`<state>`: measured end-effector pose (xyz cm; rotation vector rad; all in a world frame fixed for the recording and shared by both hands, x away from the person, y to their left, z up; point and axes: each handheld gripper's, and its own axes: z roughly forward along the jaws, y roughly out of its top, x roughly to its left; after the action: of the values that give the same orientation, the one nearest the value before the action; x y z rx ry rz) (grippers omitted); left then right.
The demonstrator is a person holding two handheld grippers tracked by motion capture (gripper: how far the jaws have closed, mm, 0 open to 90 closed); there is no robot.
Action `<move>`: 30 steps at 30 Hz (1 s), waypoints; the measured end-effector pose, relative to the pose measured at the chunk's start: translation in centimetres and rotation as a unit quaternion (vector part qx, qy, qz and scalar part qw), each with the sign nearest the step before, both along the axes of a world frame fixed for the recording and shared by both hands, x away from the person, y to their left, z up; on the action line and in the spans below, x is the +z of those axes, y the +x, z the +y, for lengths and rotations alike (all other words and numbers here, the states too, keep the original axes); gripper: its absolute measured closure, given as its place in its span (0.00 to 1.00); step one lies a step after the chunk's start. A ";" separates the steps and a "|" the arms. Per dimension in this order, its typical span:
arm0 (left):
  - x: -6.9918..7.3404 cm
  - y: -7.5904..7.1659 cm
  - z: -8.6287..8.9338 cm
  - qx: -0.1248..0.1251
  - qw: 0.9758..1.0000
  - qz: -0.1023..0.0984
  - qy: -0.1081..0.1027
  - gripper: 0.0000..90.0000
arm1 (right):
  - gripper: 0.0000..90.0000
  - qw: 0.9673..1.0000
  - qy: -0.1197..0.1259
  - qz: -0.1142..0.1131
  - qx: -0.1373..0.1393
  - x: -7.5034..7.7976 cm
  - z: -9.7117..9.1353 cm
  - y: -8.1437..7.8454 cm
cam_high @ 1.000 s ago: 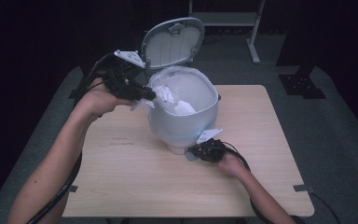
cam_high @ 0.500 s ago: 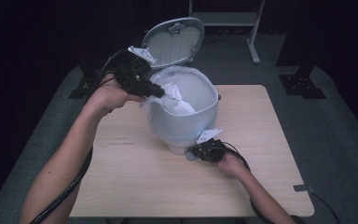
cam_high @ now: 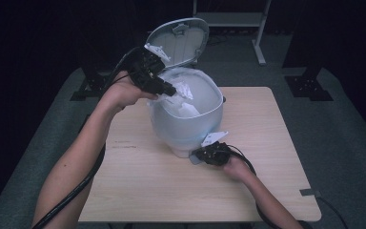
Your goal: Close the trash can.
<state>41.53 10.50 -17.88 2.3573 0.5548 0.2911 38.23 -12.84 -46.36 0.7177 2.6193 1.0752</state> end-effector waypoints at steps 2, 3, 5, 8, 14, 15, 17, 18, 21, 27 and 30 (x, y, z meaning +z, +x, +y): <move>0.0 0.2 -0.3 -0.001 1.000 0.000 0.004 0.93 | 0.93 1.000 0.000 0.001 -0.002 0.0 0.0 -0.1; -0.1 0.3 -0.4 0.000 1.000 -0.001 0.007 0.93 | 0.93 1.000 -0.001 0.001 -0.002 0.0 0.0 -0.1; -0.2 0.4 -0.7 0.001 1.000 0.000 0.008 0.94 | 0.93 1.000 -0.002 -0.002 0.001 0.0 0.1 -0.1; -0.4 0.8 -1.1 0.004 1.000 0.000 0.015 0.94 | 0.93 1.000 -0.003 -0.003 0.004 0.0 0.1 0.0; -1.2 1.8 -2.1 0.010 1.000 0.002 0.025 0.94 | 0.93 1.000 -0.003 -0.003 0.004 0.0 0.1 0.0; -1.3 1.9 -2.3 0.011 1.000 0.003 0.029 0.94 | 0.93 1.000 -0.003 -0.003 0.003 0.0 0.1 0.0; -1.5 2.3 -2.5 0.013 1.000 0.001 0.028 0.94 | 0.93 1.000 -0.004 -0.002 0.003 0.1 0.1 0.0; -1.7 2.5 -2.7 0.014 0.999 0.001 0.029 0.94 | 0.93 1.000 -0.004 -0.001 0.003 0.1 0.1 0.0; -2.1 2.9 -3.1 0.015 0.999 0.004 0.033 0.94 | 0.93 1.000 -0.003 -0.001 0.002 0.0 0.0 0.0; -3.0 3.5 -3.7 0.019 0.999 -0.001 0.038 0.94 | 0.93 1.000 -0.003 -0.002 0.004 0.0 0.1 0.0; -3.3 3.8 -3.8 0.020 0.999 0.001 0.034 0.94 | 0.93 1.000 -0.003 -0.001 0.001 0.0 0.1 0.0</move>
<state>45.28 6.70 -21.16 2.4156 0.6017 0.3297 38.23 -12.78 -46.32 0.7119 2.6214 1.0678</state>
